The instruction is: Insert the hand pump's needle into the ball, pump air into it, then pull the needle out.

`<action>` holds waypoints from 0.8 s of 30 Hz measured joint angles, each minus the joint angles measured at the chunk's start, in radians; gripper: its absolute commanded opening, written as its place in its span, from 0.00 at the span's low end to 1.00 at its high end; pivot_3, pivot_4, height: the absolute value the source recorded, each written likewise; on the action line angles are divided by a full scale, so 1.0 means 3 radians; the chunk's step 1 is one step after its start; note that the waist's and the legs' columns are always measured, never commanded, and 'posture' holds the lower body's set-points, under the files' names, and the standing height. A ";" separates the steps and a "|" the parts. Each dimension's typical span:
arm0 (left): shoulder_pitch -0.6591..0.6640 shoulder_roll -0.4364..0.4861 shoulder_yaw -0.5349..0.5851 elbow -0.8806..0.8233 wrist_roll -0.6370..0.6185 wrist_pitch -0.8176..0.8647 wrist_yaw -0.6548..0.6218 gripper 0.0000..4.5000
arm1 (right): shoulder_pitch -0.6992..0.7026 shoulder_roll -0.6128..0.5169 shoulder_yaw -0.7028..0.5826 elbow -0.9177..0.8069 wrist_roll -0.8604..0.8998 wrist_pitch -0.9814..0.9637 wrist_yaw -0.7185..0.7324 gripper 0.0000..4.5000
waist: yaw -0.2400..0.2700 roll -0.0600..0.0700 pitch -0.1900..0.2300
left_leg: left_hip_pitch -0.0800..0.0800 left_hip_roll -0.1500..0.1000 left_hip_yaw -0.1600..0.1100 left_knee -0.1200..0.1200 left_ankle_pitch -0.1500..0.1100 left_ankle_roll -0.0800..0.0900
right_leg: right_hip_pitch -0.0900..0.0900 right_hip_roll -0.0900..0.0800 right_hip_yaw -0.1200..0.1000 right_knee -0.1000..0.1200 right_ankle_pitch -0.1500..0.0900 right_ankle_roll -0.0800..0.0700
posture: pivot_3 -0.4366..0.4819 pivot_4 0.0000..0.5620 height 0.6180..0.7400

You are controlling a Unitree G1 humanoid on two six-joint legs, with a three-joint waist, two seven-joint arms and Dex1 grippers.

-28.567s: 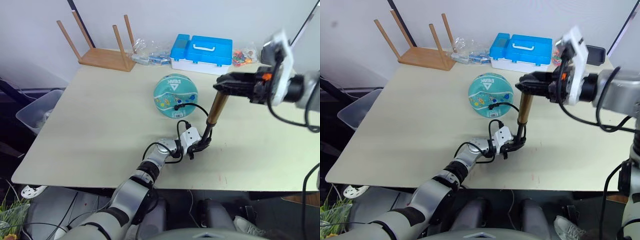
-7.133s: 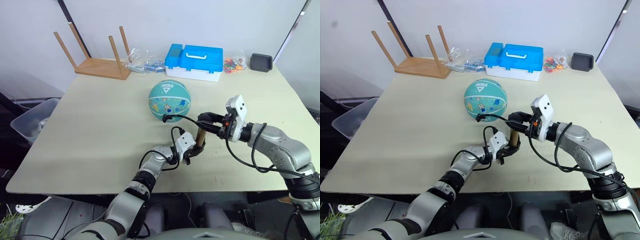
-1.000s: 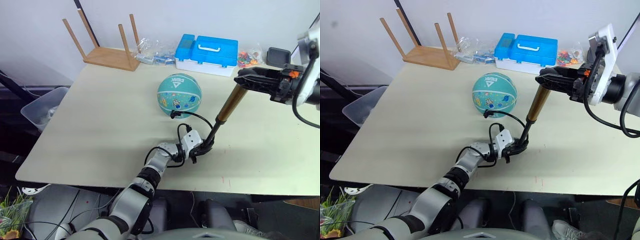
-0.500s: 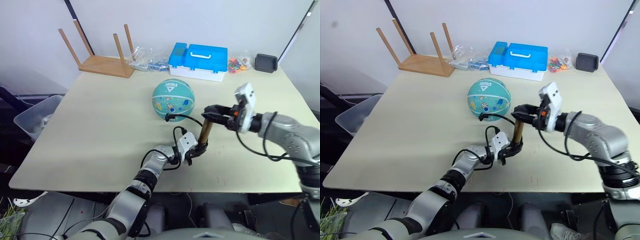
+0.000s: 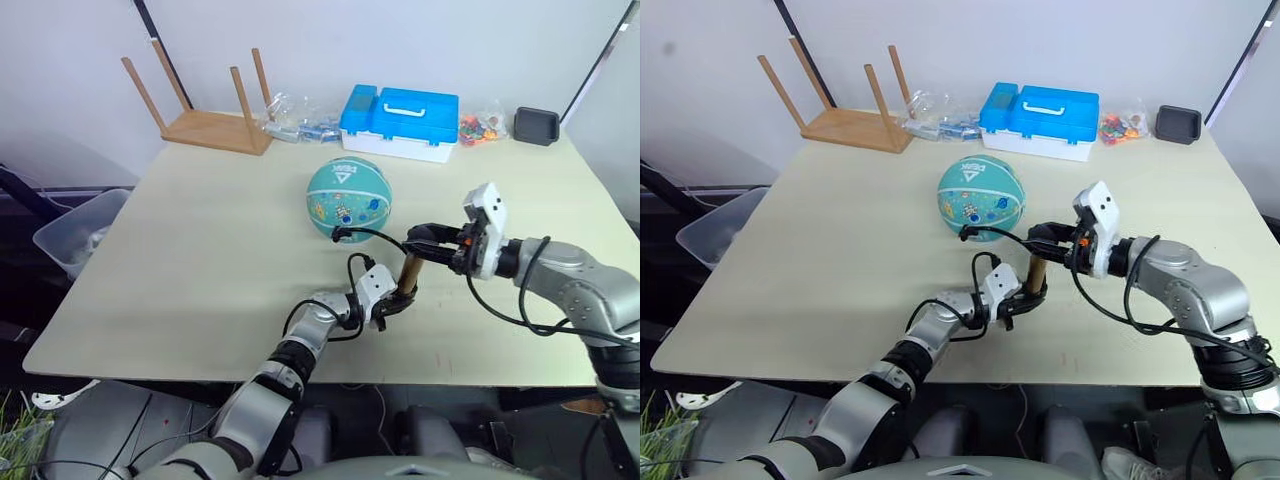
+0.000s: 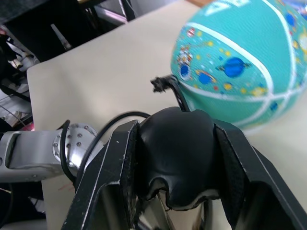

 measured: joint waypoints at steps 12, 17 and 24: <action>-0.0080 -0.0066 0.0004 0.0000 -0.0030 -0.0080 -0.0065 0.24 | -0.1142 -0.0633 -0.0975 -0.0044 0.1626 0.1308 -0.0601 0.35 | 0.0075 0.0019 0.0074 | -0.0064 -0.0025 -0.0003 0.0017 0.0002 0.0001 | -0.0051 -0.0013 -0.0002 0.0001 0.0016 -0.0003 | 0.48 0.27 1.00; -0.0080 -0.0061 0.0002 0.0000 -0.0029 -0.0087 -0.0064 0.24 | -0.1195 -0.0744 -0.1029 -0.0040 0.1833 0.1388 -0.0718 0.35 | 0.0074 0.0016 0.0076 | -0.0064 -0.0025 0.0001 0.0017 0.0002 0.0001 | -0.0051 -0.0014 0.0001 0.0001 0.0016 -0.0002 | 0.48 0.27 1.00; -0.0069 -0.0026 -0.0001 0.0029 0.0013 -0.0071 -0.0032 0.24 | -0.0703 -0.0589 -0.0758 -0.0162 0.1319 0.0865 -0.0456 0.35 | 0.0038 0.0007 0.0042 | -0.0047 -0.0019 0.0003 0.0016 0.0001 0.0002 | -0.0037 -0.0008 0.0001 0.0002 0.0008 0.0012 | 0.48 0.27 1.00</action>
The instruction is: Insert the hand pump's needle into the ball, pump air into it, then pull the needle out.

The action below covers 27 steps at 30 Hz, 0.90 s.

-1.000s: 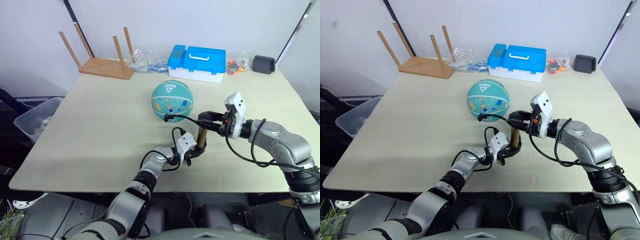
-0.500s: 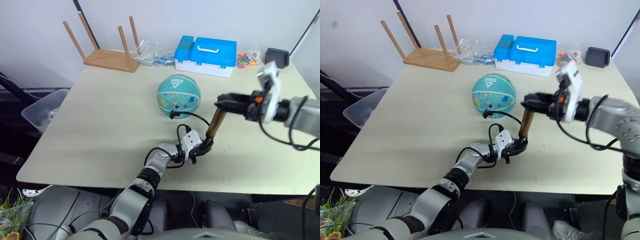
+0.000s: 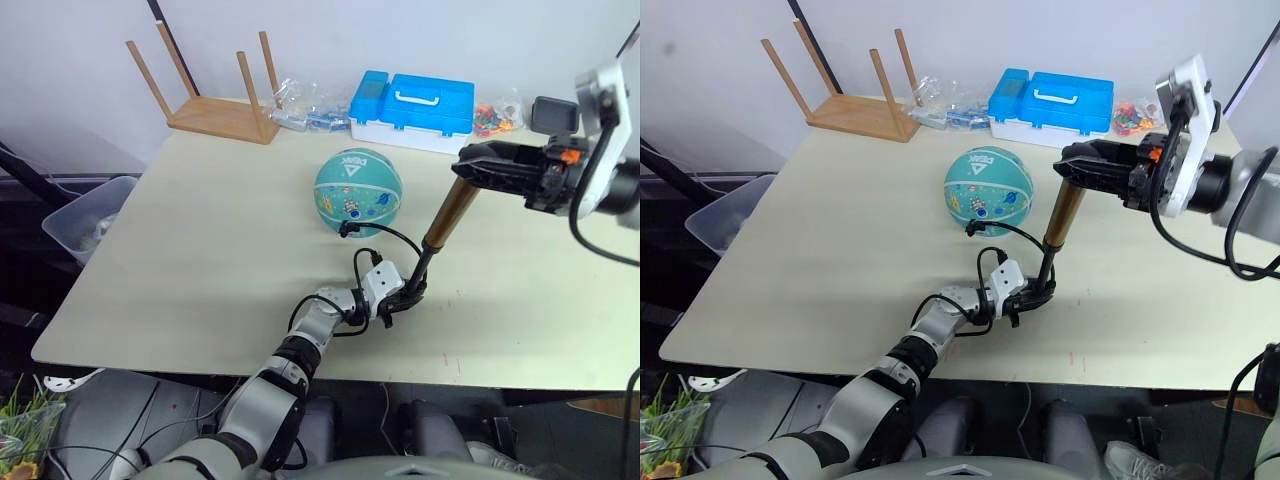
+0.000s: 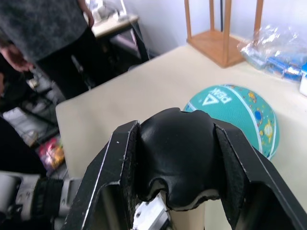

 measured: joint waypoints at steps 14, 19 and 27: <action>0.0141 0.0077 0.0066 -0.0046 -0.0007 0.0139 0.0108 0.24 | 0.0682 0.0870 0.1381 0.0658 -0.1802 -0.1832 0.0732 0.35 | -0.0122 -0.0034 -0.0092 | 0.0079 0.0033 -0.0001 -0.0021 -0.0002 -0.0002 | 0.0056 0.0021 0.0003 0.0000 -0.0011 -0.0012 | 0.48 0.27 1.00; 0.0149 0.0077 0.0065 -0.0087 -0.0009 0.0159 0.0116 0.24 | 0.0687 0.0893 0.1344 0.0657 -0.1847 -0.1845 0.0764 0.35 | -0.0124 -0.0034 -0.0095 | 0.0081 0.0041 -0.0001 -0.0024 -0.0002 -0.0003 | 0.0057 0.0024 0.0002 0.0000 -0.0012 -0.0014 | 0.48 0.27 1.00; 0.0123 0.0009 0.0025 -0.0139 -0.0013 0.0153 0.0072 0.24 | 0.0698 0.0646 0.0868 0.0332 -0.1520 -0.1240 0.0723 0.35 | -0.0041 -0.0006 -0.0044 | 0.0048 0.0025 -0.0002 -0.0019 -0.0002 -0.0003 | 0.0036 0.0008 -0.0002 -0.0003 -0.0011 -0.0012 | 0.48 0.27 1.00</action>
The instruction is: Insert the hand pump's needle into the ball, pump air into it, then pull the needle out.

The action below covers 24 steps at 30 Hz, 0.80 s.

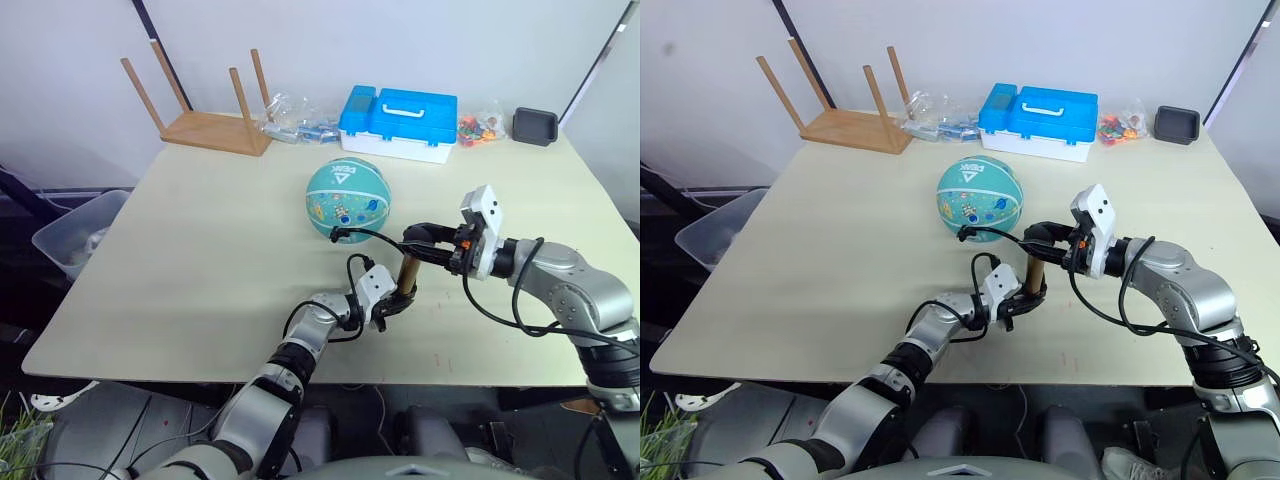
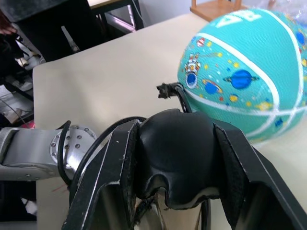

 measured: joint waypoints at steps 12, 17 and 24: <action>-0.0022 -0.0061 -0.0006 -0.0122 -0.0044 -0.0054 -0.0075 0.24 | -0.1210 -0.0795 -0.1078 -0.0317 0.1952 0.1591 -0.0923 0.35 | 0.0082 0.0021 0.0091 | -0.0083 -0.0031 -0.0006 0.0019 0.0002 0.0001 | -0.0065 -0.0017 -0.0004 0.0001 0.0018 -0.0003 | 0.48 0.27 1.00; -0.0021 -0.0057 -0.0018 -0.0121 -0.0040 -0.0068 -0.0078 0.24 | -0.1086 -0.0778 -0.1127 -0.0383 0.2181 0.1570 -0.1110 0.35 | 0.0081 0.0014 0.0091 | -0.0087 -0.0032 -0.0006 0.0022 0.0002 0.0001 | -0.0067 -0.0018 -0.0007 0.0001 0.0018 -0.0003 | 0.48 0.27 1.00; -0.0012 0.0008 -0.0018 -0.0082 0.0007 -0.0012 -0.0030 0.24 | -0.0458 -0.0560 -0.0689 -0.0407 0.1404 0.0918 -0.0729 0.35 | 0.0008 0.0001 0.0050 | -0.0049 -0.0024 -0.0001 0.0017 0.0001 0.0002 | -0.0036 -0.0009 -0.0002 0.0002 0.0007 0.0013 | 0.48 0.27 1.00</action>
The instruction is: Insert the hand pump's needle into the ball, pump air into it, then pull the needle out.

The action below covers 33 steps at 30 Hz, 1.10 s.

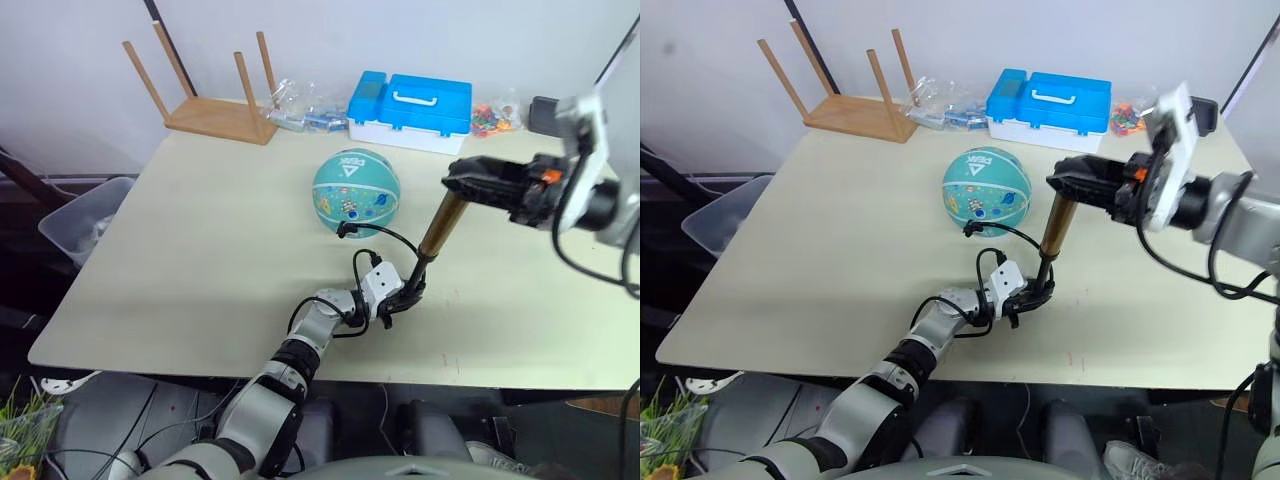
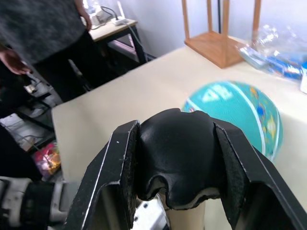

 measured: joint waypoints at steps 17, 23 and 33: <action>0.0111 0.0063 0.0064 -0.0021 -0.0016 0.0074 0.0079 0.24 | 0.0349 0.0834 0.1028 0.0926 -0.1561 -0.1353 0.0915 0.35 | -0.0086 -0.0017 -0.0086 | 0.0064 0.0025 -0.0002 -0.0017 -0.0001 -0.0002 | 0.0044 0.0024 0.0004 0.0001 -0.0008 -0.0012 | 0.48 0.27 1.00; 0.0117 0.0070 0.0066 -0.0131 -0.0039 0.0111 0.0055 0.24 | 0.0479 0.0740 0.1009 0.0615 -0.1632 -0.1339 0.0892 0.35 | -0.0080 -0.0016 -0.0078 | 0.0057 0.0025 -0.0001 -0.0018 -0.0002 -0.0003 | 0.0040 0.0018 0.0004 -0.0003 -0.0008 -0.0012 | 0.48 0.27 1.00; 0.0112 0.0076 0.0063 -0.0181 -0.0039 0.0149 0.0022 0.24 | 0.0529 0.0746 0.1004 0.0469 -0.1634 -0.1295 0.0762 0.35 | -0.0076 -0.0018 -0.0063 | 0.0056 0.0025 -0.0001 -0.0018 -0.0003 -0.0005 | 0.0040 0.0015 0.0004 -0.0006 -0.0008 -0.0011 | 0.48 0.27 1.00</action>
